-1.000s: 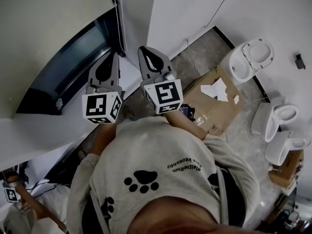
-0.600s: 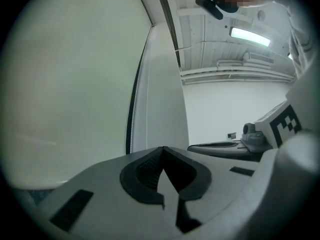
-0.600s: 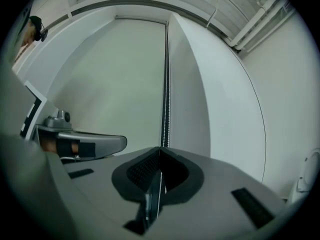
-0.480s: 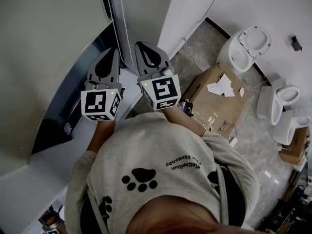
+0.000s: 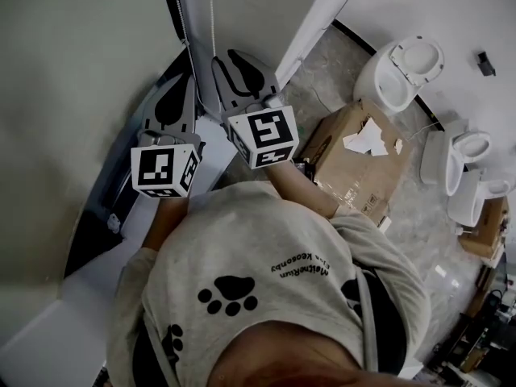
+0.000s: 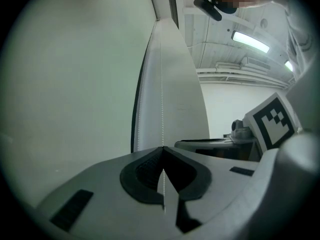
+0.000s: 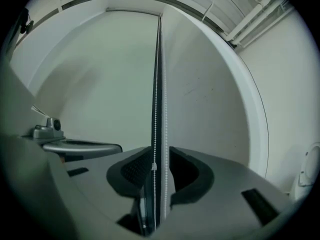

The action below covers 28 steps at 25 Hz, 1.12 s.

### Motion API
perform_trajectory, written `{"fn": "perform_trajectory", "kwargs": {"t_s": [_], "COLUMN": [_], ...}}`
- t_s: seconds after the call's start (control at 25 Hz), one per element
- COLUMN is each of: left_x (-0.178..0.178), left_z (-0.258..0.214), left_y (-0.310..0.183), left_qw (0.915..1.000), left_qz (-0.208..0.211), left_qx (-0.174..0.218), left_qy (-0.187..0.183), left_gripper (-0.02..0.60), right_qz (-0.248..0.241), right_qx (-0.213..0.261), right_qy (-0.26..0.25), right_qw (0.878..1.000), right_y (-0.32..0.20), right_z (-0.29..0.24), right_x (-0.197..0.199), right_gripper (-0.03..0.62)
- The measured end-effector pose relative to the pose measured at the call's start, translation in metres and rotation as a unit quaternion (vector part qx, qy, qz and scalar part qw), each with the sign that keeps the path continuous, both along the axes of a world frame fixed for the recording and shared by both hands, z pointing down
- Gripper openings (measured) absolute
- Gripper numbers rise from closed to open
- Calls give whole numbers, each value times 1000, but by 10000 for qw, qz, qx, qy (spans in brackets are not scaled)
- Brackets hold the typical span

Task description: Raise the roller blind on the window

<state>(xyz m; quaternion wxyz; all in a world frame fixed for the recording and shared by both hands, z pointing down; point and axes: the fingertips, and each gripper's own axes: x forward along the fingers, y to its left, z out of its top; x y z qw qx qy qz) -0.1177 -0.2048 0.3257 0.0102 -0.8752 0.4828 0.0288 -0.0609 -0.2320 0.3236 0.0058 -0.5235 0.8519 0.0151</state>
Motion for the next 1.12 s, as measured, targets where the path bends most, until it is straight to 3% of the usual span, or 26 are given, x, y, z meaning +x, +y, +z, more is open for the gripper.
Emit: {"fn": "perform_trajectory", "kwargs": {"t_s": [0.72,1.12], "left_x": [-11,-16], "left_z": [-11,-10], "left_y": [-11,-7], "left_qw": [9990,9984], "left_qz": [-413,-503], "left_qx": [-83,-18], "left_qy": [134,267], "left_gripper": [8,8], "right_qz": [-212,105], "right_qx": [-441,-374], "right_qy": [240,156], "right_qw": [9985,9991], "right_y": [-38,-45], "right_z": [5,2], "right_x": [-21,-21], "right_gripper": [98,98]}}
